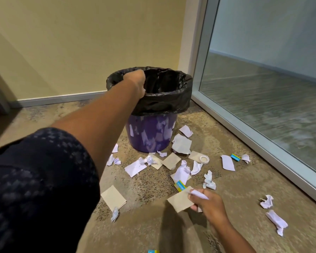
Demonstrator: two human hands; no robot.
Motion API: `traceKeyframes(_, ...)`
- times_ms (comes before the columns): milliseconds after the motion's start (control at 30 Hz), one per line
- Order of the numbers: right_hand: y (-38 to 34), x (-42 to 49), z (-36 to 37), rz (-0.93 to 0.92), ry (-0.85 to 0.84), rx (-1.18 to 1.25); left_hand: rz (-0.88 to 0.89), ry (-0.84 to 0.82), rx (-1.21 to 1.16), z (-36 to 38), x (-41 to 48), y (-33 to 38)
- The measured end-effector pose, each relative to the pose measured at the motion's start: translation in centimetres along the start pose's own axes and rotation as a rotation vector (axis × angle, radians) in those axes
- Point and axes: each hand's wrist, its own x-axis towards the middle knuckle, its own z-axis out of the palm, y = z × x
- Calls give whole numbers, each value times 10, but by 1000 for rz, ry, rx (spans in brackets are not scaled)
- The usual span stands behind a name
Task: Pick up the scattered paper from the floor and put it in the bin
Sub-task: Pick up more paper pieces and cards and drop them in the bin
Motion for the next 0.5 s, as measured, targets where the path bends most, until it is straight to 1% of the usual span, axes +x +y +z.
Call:
traceKeyframes(67, -10, -1, 2, 0, 3, 50, 67, 107, 35, -4, 0, -15)
traceKeyframes(100, -19, 0, 4, -16, 2, 71, 149, 165, 93, -5, -5, -24)
traceKeyframes(167, -45, 3, 12, -64, -5, 108, 322, 187, 186, -14, -16, -48)
traceKeyframes(233, -81, 8, 23, -143, -14, 156, 444, 187, 297, -28, -29, -77)
traceKeyframes(300, -123, 14, 38, -243, -20, 214, 447, 169, 416, -41, -38, -107)
traceKeyframes(400, -190, 24, 67, -382, -51, 270, 373, 96, 654, -60, -54, -151)
traceKeyframes(500, -245, 41, 103, -405, -56, 326, 289, 6, 798, -77, -68, -189)
